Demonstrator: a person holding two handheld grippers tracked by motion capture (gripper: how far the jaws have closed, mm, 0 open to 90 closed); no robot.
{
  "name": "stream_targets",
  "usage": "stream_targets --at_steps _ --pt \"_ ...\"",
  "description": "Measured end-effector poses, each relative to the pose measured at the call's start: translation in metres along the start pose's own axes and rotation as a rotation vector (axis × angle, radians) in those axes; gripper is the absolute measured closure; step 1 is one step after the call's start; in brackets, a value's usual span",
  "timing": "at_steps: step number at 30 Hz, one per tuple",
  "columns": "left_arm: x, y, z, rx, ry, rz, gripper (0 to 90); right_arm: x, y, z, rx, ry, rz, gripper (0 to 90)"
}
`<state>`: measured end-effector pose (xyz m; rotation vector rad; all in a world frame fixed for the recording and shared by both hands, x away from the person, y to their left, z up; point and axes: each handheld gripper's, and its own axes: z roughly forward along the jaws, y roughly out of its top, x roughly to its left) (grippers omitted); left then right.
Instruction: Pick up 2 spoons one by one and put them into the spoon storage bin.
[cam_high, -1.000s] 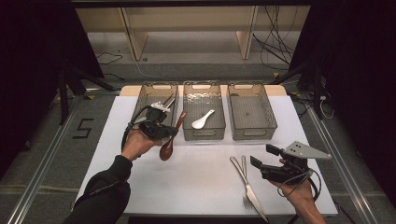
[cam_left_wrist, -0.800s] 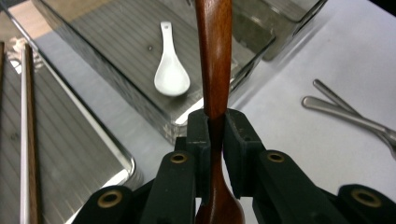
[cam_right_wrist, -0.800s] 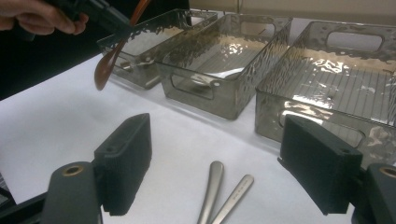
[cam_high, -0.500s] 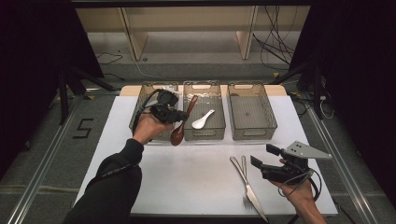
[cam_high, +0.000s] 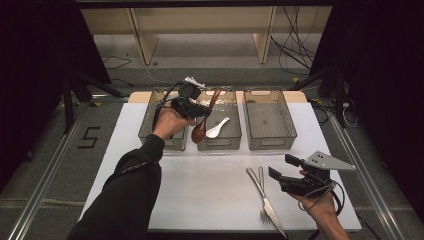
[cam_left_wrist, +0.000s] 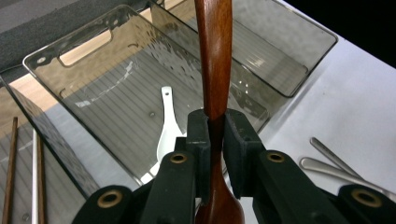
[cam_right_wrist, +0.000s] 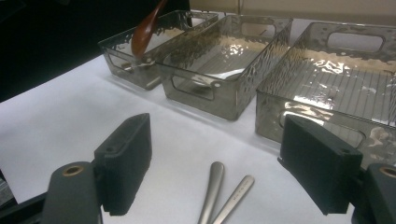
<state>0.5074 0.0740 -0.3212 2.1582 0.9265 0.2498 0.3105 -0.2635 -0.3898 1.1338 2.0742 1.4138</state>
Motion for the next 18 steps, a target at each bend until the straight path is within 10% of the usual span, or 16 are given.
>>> stream_targets --at_steps 18 --pt "0.013 0.019 0.028 0.000 0.032 -0.032 80.5 -0.001 0.000 0.000 -0.003 0.003 -0.001 25.9"
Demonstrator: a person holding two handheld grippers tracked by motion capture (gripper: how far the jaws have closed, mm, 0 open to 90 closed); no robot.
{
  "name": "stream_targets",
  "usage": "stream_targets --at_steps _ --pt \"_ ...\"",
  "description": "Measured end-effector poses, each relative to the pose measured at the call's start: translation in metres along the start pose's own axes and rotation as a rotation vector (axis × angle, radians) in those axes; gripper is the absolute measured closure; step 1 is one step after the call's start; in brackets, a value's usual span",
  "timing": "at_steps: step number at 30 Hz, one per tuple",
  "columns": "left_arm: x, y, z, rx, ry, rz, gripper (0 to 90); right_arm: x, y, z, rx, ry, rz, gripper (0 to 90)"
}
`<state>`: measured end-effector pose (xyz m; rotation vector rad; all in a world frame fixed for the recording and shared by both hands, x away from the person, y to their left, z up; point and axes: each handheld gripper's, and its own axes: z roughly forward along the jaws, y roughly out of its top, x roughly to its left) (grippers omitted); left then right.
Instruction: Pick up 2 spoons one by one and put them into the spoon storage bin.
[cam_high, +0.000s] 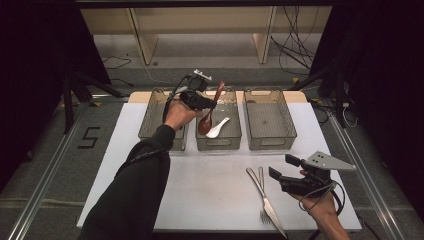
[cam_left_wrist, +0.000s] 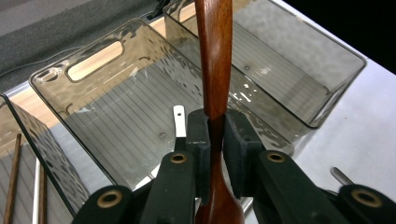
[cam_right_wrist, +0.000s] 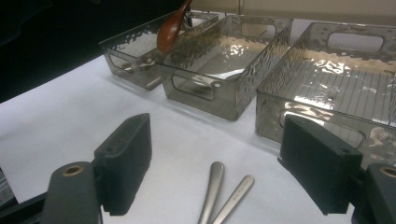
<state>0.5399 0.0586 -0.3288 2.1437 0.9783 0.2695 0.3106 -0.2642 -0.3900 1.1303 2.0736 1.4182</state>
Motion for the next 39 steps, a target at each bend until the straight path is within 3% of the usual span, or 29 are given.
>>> stream_targets --at_steps 22,34,37,39 --pt "0.008 -0.005 0.030 -0.005 0.035 -0.039 80.3 0.000 0.000 0.000 0.002 0.001 -0.004 25.9" --pt "0.007 -0.013 0.041 0.045 0.032 -0.026 79.6 0.000 0.000 0.000 0.004 0.002 -0.002 25.9" --pt "0.008 -0.015 0.043 0.048 0.050 -0.029 77.2 0.000 0.000 0.000 0.004 0.002 -0.001 25.9" --pt "0.008 -0.017 0.045 0.060 0.048 -0.022 70.5 0.000 0.000 0.000 0.004 0.002 -0.002 25.9"
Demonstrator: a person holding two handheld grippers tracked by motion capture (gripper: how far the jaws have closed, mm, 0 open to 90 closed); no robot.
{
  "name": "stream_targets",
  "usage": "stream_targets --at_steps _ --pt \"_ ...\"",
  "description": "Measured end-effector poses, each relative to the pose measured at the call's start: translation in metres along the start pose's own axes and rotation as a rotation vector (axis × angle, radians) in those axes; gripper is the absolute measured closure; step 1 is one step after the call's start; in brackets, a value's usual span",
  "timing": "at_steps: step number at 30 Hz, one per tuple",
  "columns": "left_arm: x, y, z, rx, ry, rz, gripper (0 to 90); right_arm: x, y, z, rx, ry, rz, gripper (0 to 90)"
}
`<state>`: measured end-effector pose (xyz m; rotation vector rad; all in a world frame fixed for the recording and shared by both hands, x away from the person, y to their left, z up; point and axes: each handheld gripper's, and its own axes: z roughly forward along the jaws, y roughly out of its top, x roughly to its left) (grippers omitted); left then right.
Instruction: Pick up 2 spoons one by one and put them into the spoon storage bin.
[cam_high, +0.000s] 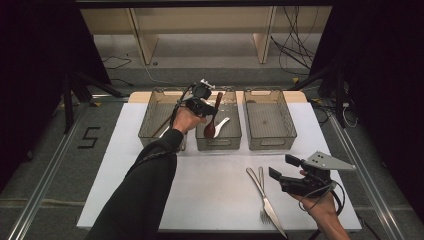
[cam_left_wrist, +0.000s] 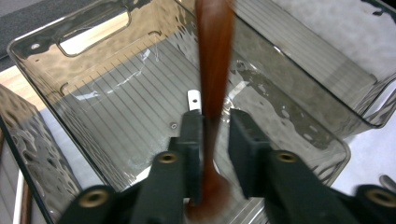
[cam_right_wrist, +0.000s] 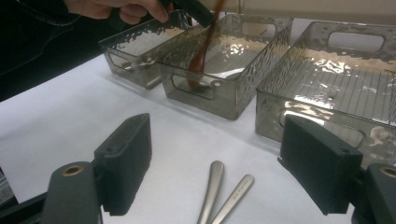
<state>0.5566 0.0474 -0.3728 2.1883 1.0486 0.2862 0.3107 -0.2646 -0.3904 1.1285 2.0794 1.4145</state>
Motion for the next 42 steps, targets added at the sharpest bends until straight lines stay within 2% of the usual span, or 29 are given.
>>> stream_targets --at_steps 5,7,13,17,23,24,28,31,35,42 --pt "0.000 -0.001 -0.002 0.015 0.011 -0.020 50.5 0.000 0.000 0.000 -0.001 -0.002 0.002 25.9" --pt "-0.001 -0.002 -0.006 0.012 0.011 -0.015 45.1 0.000 0.000 0.000 -0.002 -0.001 0.002 25.9" --pt "-0.006 -0.008 -0.027 -0.023 -0.023 -0.016 34.7 0.000 0.000 0.000 0.000 -0.003 0.005 25.8" --pt "-0.009 -0.018 -0.047 -0.045 -0.038 -0.004 31.3 0.000 0.000 0.000 0.003 -0.003 0.000 25.9" --pt "-0.007 -0.040 -0.075 -0.084 -0.067 -0.033 27.7 0.002 0.000 0.002 0.023 0.003 0.004 25.8" --pt "-0.007 -0.045 -0.078 -0.085 -0.070 -0.028 26.8 0.002 0.000 0.003 0.028 0.002 0.002 25.8" --pt "-0.008 -0.063 -0.089 -0.099 -0.076 -0.031 24.9 0.004 -0.001 0.006 0.068 0.004 -0.012 25.7" --pt "-0.008 -0.078 -0.096 -0.121 -0.092 -0.049 24.2 0.007 -0.001 0.010 0.103 -0.003 -0.037 25.6" --pt "-0.009 -0.093 -0.101 -0.123 -0.070 -0.031 23.6 0.009 -0.002 0.016 0.162 -0.005 -0.041 25.3" --pt "-0.014 -0.120 -0.110 -0.142 -0.081 -0.032 21.9 0.011 -0.007 0.026 0.259 -0.007 -0.056 25.4"
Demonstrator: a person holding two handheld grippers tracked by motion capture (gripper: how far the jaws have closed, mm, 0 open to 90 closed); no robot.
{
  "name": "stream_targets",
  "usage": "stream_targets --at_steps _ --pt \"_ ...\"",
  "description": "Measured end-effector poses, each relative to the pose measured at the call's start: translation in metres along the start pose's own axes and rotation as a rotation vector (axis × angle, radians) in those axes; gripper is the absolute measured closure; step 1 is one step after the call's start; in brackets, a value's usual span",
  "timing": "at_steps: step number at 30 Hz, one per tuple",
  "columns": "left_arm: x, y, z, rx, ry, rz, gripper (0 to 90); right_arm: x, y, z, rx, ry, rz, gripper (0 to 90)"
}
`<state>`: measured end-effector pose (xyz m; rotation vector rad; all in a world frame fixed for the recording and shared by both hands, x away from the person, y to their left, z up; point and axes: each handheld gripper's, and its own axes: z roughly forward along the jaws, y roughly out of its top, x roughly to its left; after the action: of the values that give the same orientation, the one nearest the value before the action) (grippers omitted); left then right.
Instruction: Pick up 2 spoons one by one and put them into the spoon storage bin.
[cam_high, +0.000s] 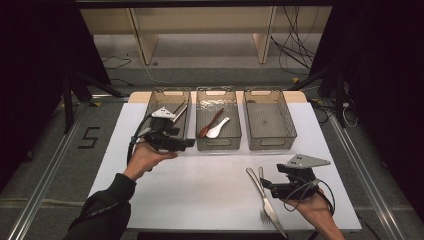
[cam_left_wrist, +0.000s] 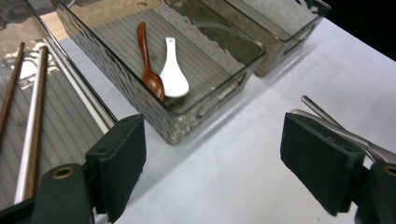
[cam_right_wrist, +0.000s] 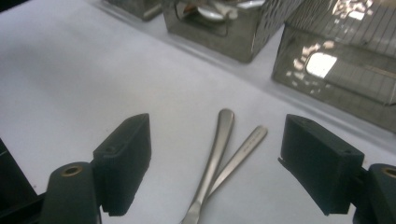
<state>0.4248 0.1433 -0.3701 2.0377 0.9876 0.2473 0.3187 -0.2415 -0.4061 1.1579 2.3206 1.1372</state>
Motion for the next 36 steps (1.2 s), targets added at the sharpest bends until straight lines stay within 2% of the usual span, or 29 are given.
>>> stream_targets --at_steps 5,10,13,20,24,36 --pt "-0.004 -0.019 -0.005 -0.012 0.006 0.014 21.4 0.001 -0.003 0.009 0.079 0.003 -0.003 26.1" --pt "-0.007 -0.033 -0.010 -0.029 -0.021 0.007 20.7 0.002 -0.005 0.017 0.132 0.000 -0.013 26.5" --pt "-0.009 -0.040 -0.011 -0.016 -0.018 0.026 20.1 0.002 -0.006 0.021 0.162 -0.003 -0.023 26.8" --pt "-0.013 -0.052 -0.009 0.014 -0.004 0.042 20.0 0.002 -0.010 0.028 0.227 0.010 -0.039 26.9" --pt "-0.014 -0.056 -0.009 0.033 0.004 0.053 20.0 0.002 -0.010 0.029 0.237 0.013 -0.045 27.1" --pt "-0.008 -0.066 -0.015 0.035 0.015 0.032 19.7 0.003 -0.012 0.033 0.278 0.018 -0.052 27.1"
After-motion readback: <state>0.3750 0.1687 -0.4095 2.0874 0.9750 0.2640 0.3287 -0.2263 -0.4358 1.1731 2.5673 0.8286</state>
